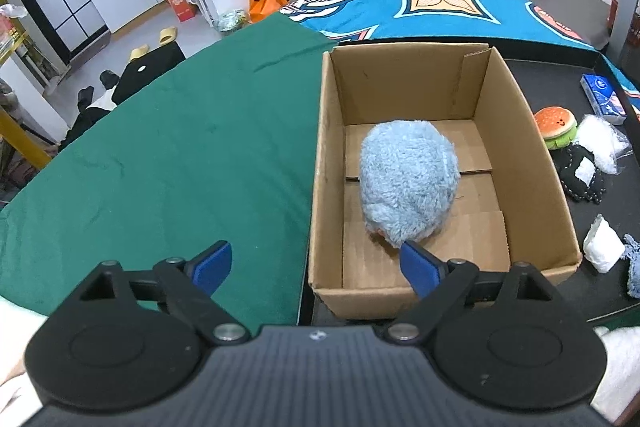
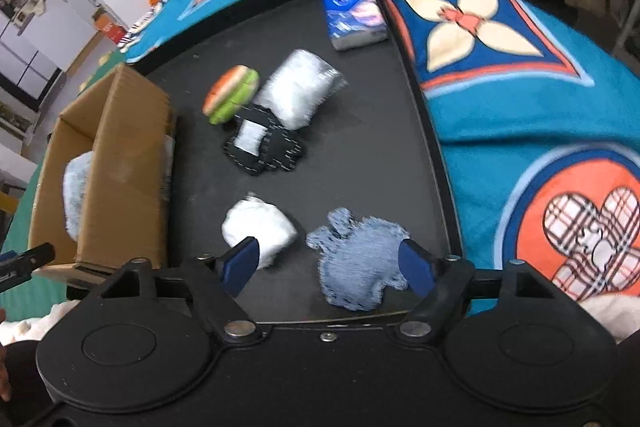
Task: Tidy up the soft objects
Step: 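Move the right tool to the denim plush and grasp it, then carry the denim plush over the box and release it inside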
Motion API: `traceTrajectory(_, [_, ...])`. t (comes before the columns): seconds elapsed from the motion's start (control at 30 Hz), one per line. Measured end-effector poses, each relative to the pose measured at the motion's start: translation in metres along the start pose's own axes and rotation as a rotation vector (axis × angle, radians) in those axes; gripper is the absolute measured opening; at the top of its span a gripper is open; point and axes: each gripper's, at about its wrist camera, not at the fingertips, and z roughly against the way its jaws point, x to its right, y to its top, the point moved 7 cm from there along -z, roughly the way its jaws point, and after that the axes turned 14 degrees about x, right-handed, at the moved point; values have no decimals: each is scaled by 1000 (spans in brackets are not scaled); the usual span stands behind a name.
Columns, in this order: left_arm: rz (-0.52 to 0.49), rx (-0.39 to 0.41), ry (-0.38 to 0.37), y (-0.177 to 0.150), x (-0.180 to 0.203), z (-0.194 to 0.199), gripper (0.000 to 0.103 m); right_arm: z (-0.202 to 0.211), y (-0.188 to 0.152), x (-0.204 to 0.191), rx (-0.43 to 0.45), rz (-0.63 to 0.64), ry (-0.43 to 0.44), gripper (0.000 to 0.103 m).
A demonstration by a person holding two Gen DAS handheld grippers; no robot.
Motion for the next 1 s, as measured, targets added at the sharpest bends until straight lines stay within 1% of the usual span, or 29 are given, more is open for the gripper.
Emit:
traceTrajectory(0.1, [-9, 6, 11, 2, 2, 0, 90, -5, -3, 7, -25, -33, 0, 73])
traceTrajectory(0.2, [-27, 8, 23, 3, 6, 1, 90, -10, -7, 8, -43, -16, -3, 73])
traceTrajectory(0.37, [-46, -3, 37, 4, 10, 0, 90, -21, -13, 14, -78, -22, -38, 72])
traceTrajectory(0.57, [-57, -7, 49, 4, 12, 0, 90, -32, -21, 16, -103, -7, -70, 62])
traceTrajectory(0.6, [-56, -7, 49, 5, 12, 0, 90, -33, -20, 17, -92, -9, -78, 57])
traceTrajectory(0.63, [-52, -7, 48, 5, 11, 0, 90, -33, -20, 17, -82, -3, -88, 48])
traceTrajectory(0.73, [-39, -10, 45, 4, 8, 0, 90, -35, -21, 12, -59, 44, -109, 38])
traceTrajectory(0.83, [-28, -13, 41, 4, 6, -1, 90, -35, -20, 8, -48, 65, -101, 34])
traceTrajectory(1.0, [-26, -8, 33, 4, 5, 0, 90, -29, -13, 9, -27, 34, -89, 33])
